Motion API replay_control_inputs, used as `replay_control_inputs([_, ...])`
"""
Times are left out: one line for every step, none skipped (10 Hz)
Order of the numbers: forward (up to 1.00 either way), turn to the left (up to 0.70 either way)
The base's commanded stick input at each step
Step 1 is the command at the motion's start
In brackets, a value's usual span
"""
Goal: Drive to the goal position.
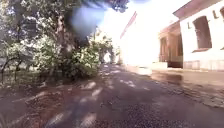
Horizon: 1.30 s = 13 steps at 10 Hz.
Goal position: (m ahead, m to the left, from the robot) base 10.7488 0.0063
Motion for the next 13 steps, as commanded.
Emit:
replay_control_inputs([0.0, 0.0])
replay_control_inputs([0.0, 0.0])
replay_control_inputs([0.0, 0.0])
replay_control_inputs([0.23, 0.0])
replay_control_inputs([0.5, 0.0])
replay_control_inputs([0.5, 0.0])
replay_control_inputs([0.5, 0.0])
replay_control_inputs([0.5, 0.0])
replay_control_inputs([0.5, 0.0])
replay_control_inputs([0.5, 0.0])
replay_control_inputs([0.5, 0.0])
replay_control_inputs([0.42, 0.0])
replay_control_inputs([0.3, -0.07])
